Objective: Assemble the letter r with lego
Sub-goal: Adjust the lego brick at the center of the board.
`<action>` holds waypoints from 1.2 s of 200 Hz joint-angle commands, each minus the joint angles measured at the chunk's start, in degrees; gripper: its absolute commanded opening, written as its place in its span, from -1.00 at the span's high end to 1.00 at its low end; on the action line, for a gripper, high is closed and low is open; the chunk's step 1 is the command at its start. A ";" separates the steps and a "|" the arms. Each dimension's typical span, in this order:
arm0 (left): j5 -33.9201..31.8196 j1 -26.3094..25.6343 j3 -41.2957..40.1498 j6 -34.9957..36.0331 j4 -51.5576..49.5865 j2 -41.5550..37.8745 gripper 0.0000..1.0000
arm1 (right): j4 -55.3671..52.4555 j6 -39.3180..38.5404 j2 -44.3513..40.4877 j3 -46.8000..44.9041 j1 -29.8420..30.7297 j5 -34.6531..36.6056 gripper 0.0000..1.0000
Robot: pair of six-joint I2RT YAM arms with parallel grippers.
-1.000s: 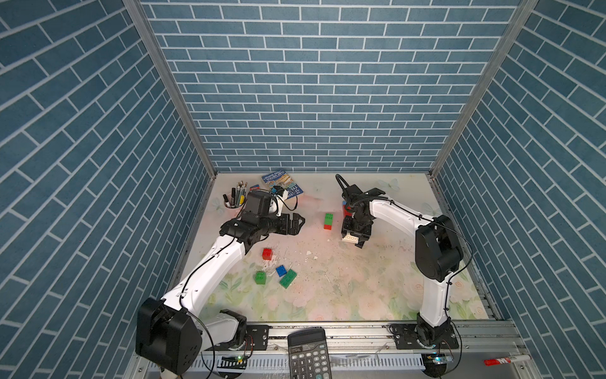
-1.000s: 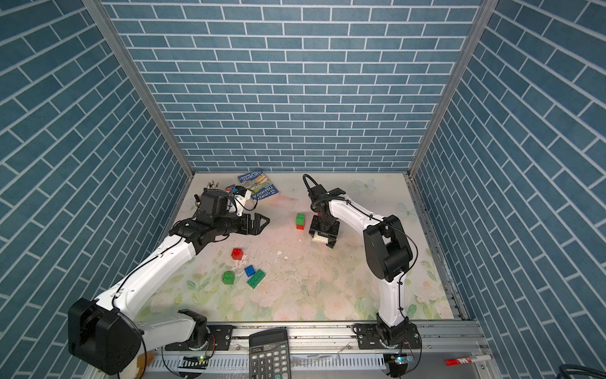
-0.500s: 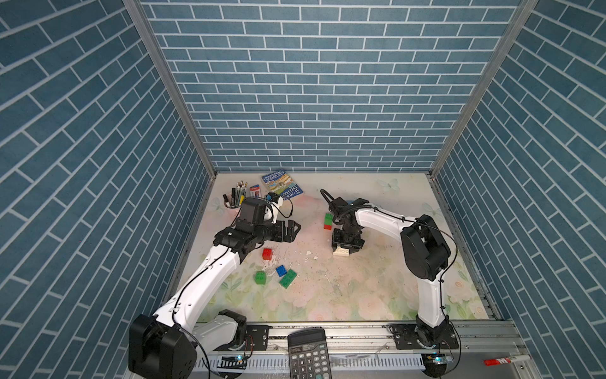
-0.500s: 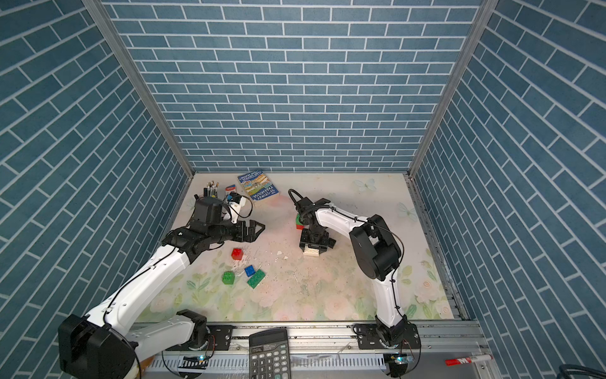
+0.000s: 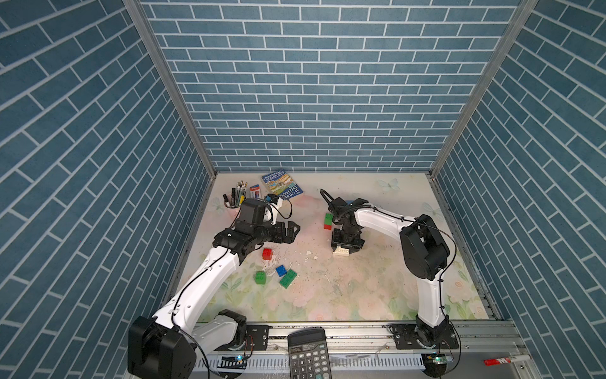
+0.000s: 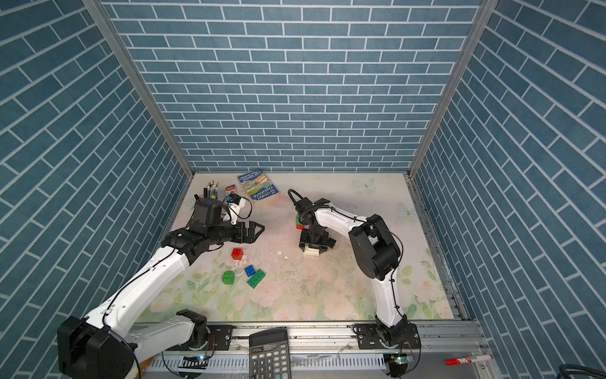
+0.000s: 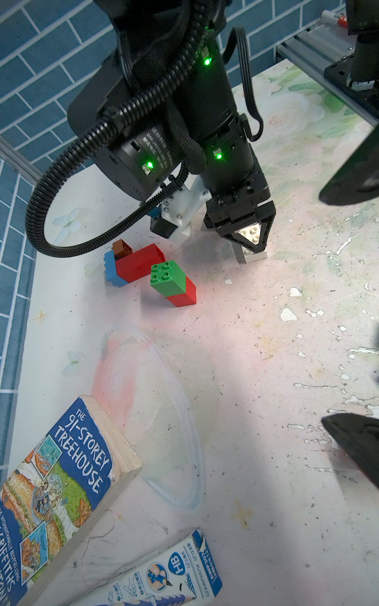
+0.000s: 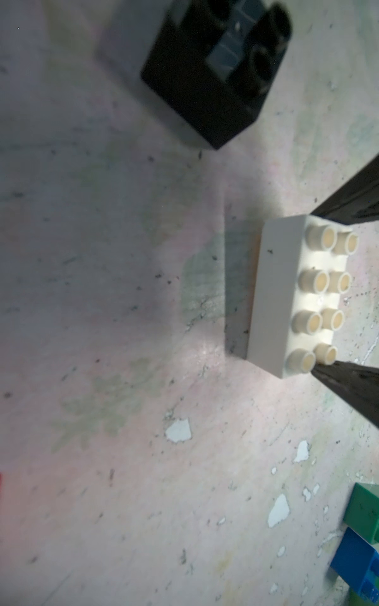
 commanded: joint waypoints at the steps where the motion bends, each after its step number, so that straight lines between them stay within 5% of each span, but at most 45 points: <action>1: 0.51 0.46 -0.37 0.17 -0.33 -0.69 -0.99 | -2.66 -0.91 -0.62 1.78 0.43 2.27 -0.38; 57: 0.77 0.62 -0.19 0.66 -0.25 -0.62 -0.99 | -3.66 -0.85 -0.67 2.79 0.41 2.48 -0.45; 69: 0.90 0.72 -0.02 0.75 -0.49 -0.62 -0.99 | -4.01 -0.43 -0.67 3.47 0.41 2.42 -0.53; 74: 1.06 0.72 -0.02 0.79 -0.52 -0.54 -0.99 | -3.71 -0.30 -0.74 3.55 0.48 1.97 -0.81; 81: 1.18 0.81 -0.02 0.83 -0.52 -0.64 -0.99 | -3.01 -0.14 -1.07 3.48 0.49 1.32 -0.86; 240: 2.33 1.75 -0.37 2.23 -1.74 -2.81 -0.99 | -3.32 9.78 1.77 3.58 2.55 6.99 -0.68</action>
